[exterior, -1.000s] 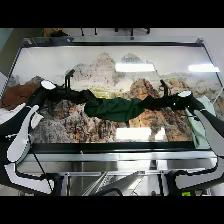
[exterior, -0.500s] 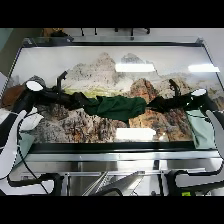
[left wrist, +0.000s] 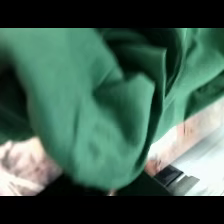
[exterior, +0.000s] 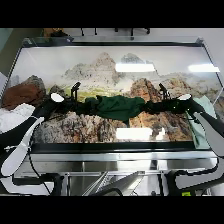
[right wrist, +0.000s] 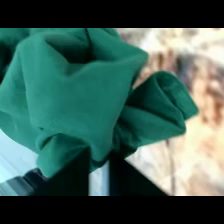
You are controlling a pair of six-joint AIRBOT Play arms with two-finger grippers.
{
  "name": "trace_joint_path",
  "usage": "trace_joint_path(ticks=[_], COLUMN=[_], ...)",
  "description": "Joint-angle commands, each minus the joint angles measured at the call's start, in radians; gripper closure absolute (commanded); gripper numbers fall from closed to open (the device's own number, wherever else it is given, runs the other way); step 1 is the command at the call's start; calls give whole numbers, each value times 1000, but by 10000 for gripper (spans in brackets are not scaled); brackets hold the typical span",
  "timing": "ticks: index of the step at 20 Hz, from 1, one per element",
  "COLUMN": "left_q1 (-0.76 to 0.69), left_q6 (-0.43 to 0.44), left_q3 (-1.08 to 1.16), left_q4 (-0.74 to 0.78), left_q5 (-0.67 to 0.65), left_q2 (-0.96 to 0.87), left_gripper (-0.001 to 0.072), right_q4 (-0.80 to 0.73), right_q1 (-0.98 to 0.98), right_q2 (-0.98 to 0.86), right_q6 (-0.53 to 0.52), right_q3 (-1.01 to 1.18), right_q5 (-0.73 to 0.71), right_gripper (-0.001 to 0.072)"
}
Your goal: Fold the shirts.
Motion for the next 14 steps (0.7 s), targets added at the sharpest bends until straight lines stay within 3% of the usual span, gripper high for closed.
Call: trace_joint_path(ticks=[1,8,14], left_q1=[-10,-2,132], left_q6=[0,-2,-25], left_q3=[76,213,685], left_q4=[6,-2,-78], left_q5=[-36,-110,-109], left_q2=[-29,113,295], left_gripper=[691,691,691], right_q4=[62,119,413], right_q1=[18,2,-88], right_q2=[-15,69,200], right_q6=[-48,-57,-30], right_q3=[-2,72,618], right_q5=[-35,68,155], right_gripper=[690,692,692])
